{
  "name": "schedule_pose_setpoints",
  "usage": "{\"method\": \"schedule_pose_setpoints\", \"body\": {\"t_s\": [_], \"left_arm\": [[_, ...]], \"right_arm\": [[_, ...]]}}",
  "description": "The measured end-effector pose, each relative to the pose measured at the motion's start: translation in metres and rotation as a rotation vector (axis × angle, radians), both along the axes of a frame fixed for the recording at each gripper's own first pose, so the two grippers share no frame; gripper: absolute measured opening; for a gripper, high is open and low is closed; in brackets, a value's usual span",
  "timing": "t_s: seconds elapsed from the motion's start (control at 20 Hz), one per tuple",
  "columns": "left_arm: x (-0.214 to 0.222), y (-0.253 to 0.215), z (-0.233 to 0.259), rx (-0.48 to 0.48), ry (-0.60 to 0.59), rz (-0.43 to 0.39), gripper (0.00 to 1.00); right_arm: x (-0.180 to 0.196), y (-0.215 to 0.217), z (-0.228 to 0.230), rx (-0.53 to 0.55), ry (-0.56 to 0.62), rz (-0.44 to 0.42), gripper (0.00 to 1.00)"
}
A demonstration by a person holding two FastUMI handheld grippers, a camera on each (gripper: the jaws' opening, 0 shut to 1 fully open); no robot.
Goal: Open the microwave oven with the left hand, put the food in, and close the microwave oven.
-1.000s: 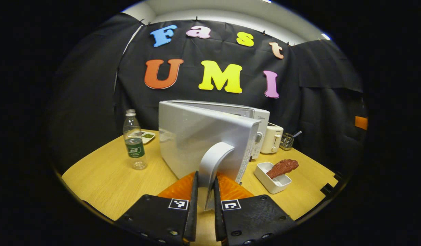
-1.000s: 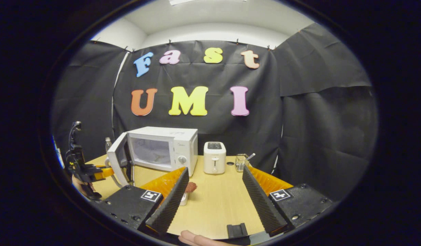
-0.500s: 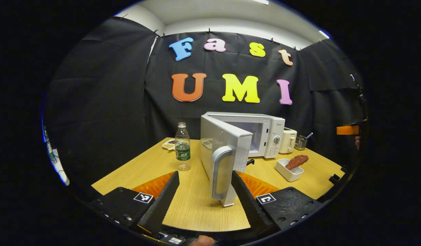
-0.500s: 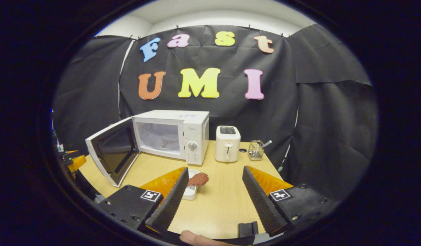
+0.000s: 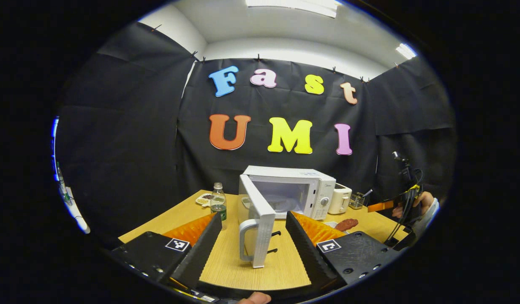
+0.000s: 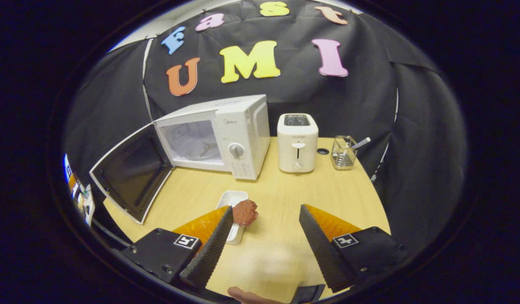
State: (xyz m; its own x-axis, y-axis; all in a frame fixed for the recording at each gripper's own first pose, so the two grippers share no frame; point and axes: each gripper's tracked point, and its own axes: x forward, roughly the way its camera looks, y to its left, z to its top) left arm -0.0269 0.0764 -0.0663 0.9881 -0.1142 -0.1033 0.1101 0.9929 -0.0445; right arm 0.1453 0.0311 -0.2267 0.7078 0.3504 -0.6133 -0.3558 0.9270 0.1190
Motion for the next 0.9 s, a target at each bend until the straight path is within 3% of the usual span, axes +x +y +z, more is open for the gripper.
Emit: {"method": "schedule_pose_setpoints", "body": {"t_s": [0.05, 0.1, 0.15, 0.25, 0.3, 0.35, 0.4, 0.45, 0.5, 0.55, 0.6, 0.65, 0.7, 0.75, 0.8, 0.85, 0.9], "left_arm": [[-0.001, -0.002, 0.007, 0.000, -0.005, -0.007, 0.93], [0.000, 0.000, 0.017, 0.003, -0.019, 0.005, 0.94], [0.002, 0.005, 0.024, 0.010, -0.032, 0.018, 0.94], [0.003, 0.010, 0.035, 0.020, -0.058, 0.051, 0.93], [0.004, 0.012, 0.038, 0.019, -0.068, 0.066, 0.94], [0.004, 0.011, 0.039, 0.015, -0.071, 0.071, 0.93], [0.005, 0.008, 0.039, 0.009, -0.064, 0.062, 0.93], [0.004, 0.005, 0.038, 0.005, -0.054, 0.053, 0.94], [0.005, 0.006, 0.039, 0.001, -0.051, 0.056, 0.94], [0.006, 0.009, 0.041, -0.002, -0.051, 0.063, 0.94], [0.006, 0.009, 0.042, -0.006, -0.050, 0.065, 0.93], [0.005, 0.010, 0.041, -0.008, -0.049, 0.069, 0.94], [0.005, 0.011, 0.042, -0.007, -0.048, 0.075, 0.93], [0.005, 0.013, 0.041, -0.004, -0.047, 0.080, 0.93], [0.005, 0.014, 0.040, -0.001, -0.046, 0.084, 0.93], [0.004, 0.015, 0.041, 0.002, -0.046, 0.088, 0.93], [0.003, 0.016, 0.040, 0.005, -0.045, 0.090, 0.94]], "right_arm": [[0.006, 0.003, -0.011, 0.020, 0.048, 0.018, 0.99], [0.012, 0.007, -0.022, 0.050, 0.096, 0.039, 0.84], [0.016, 0.010, -0.031, 0.085, 0.143, 0.053, 0.95], [0.023, 0.020, -0.042, 0.163, 0.224, 0.081, 0.92], [0.025, 0.025, -0.047, 0.204, 0.264, 0.099, 0.77], [0.026, 0.030, -0.049, 0.245, 0.300, 0.115, 0.86], [0.026, 0.036, -0.050, 0.294, 0.331, 0.132, 0.70], [0.024, 0.043, -0.052, 0.339, 0.372, 0.152, 0.80], [0.022, 0.048, -0.054, 0.382, 0.417, 0.160, 0.73], [0.020, 0.050, -0.054, 0.416, 0.452, 0.166, 0.58], [0.022, 0.051, -0.056, 0.434, 0.477, 0.159, 0.51], [0.021, 0.051, -0.058, 0.435, 0.496, 0.158, 0.62], [0.022, 0.051, -0.062, 0.437, 0.505, 0.150, 0.42], [0.023, 0.051, -0.066, 0.445, 0.529, 0.140, 0.50], [0.021, 0.051, -0.068, 0.456, 0.551, 0.132, 0.31], [0.019, 0.053, -0.063, 0.460, 0.553, 0.135, 0.05], [0.018, 0.052, -0.062, 0.451, 0.544, 0.129, 0.12]]}}
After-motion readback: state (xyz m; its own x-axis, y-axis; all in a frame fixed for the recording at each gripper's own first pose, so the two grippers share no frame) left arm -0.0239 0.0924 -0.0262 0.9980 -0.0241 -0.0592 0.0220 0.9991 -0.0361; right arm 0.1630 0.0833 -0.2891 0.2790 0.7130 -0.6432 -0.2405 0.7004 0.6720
